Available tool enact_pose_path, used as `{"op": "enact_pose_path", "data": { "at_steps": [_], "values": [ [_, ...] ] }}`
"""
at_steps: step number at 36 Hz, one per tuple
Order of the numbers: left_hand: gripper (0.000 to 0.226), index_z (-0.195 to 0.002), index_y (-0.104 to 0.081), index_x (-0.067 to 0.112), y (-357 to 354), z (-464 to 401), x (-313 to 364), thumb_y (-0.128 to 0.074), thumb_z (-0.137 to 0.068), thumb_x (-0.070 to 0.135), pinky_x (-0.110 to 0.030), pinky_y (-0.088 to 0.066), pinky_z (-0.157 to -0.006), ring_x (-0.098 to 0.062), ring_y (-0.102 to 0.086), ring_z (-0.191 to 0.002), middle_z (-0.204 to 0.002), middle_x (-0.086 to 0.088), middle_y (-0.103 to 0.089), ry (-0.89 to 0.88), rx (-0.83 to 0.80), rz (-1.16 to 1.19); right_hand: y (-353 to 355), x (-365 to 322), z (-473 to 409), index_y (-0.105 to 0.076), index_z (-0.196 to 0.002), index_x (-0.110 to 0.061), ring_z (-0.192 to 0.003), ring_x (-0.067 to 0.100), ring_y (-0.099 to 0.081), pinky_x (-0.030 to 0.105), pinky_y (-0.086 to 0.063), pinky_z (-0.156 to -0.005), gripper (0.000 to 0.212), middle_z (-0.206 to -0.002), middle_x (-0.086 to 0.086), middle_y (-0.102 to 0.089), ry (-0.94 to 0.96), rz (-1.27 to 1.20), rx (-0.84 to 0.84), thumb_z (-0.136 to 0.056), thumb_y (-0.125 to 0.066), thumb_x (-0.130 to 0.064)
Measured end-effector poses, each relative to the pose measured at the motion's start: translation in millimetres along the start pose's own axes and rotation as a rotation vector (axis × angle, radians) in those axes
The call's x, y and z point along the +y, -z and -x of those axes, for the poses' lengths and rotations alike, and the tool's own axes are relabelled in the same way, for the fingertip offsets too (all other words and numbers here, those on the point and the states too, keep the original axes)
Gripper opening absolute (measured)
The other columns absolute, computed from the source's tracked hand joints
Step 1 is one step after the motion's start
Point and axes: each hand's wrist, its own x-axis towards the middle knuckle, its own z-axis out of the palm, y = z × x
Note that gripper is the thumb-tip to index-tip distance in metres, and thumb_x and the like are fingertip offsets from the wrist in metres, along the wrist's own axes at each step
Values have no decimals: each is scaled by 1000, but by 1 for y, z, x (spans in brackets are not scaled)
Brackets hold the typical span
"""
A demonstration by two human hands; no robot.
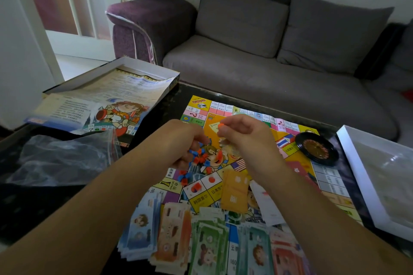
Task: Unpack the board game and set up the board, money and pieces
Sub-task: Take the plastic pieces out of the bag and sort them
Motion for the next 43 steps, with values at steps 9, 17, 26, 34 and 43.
{"op": "enact_pose_path", "data": {
  "at_steps": [9, 17, 26, 34, 43],
  "values": [
    [34, -85, -69, 10, -13, 24, -7, -55, -105, 35, -26, -22, -49, -11, -26, -50, -62, 3, -38, -117, -334, 33, 33, -32, 56, -78, -94, -25, -83, 13, -74, 29, -63, -76, 18, -87, -7, -77, 242, 194, -101, -89, -81, -8],
    [34, -76, -77, 18, -23, 42, -11, -60, -101, 33, -29, -17, -52, -17, -17, -60, -68, 1, -32, -154, -594, -109, 67, -28, 92, -82, -92, -29, -82, 15, -72, 41, -62, -78, 22, -86, -6, -77, 212, 246, -182, -85, -85, -9],
    [30, -85, -76, 7, -32, 49, -16, -61, -103, 28, -25, -22, -49, -14, -19, -51, -61, 2, -27, -217, -659, -267, 75, -17, 106, -78, -95, -31, -83, 14, -72, 42, -61, -79, 26, -87, -8, -75, 160, 279, -218, -82, -87, -10],
    [29, -79, -73, 11, -45, 53, -15, -62, -101, 25, -25, -22, -47, -15, -19, -50, -60, 3, -26, -226, -512, -168, 81, -19, 106, -70, -100, -32, -91, 11, -69, 31, -60, -81, 34, -94, -11, -69, 198, 246, -115, -81, -90, -12],
    [49, -57, -72, 24, -49, 62, -14, -58, -103, 32, -33, -18, -56, -18, -16, -57, -66, -1, -22, -281, -512, -128, 78, -16, 105, -77, -89, -17, -92, 14, -73, 26, -61, -80, 18, -97, -9, -71, 328, 219, -45, -82, -88, -5]
  ]
}}
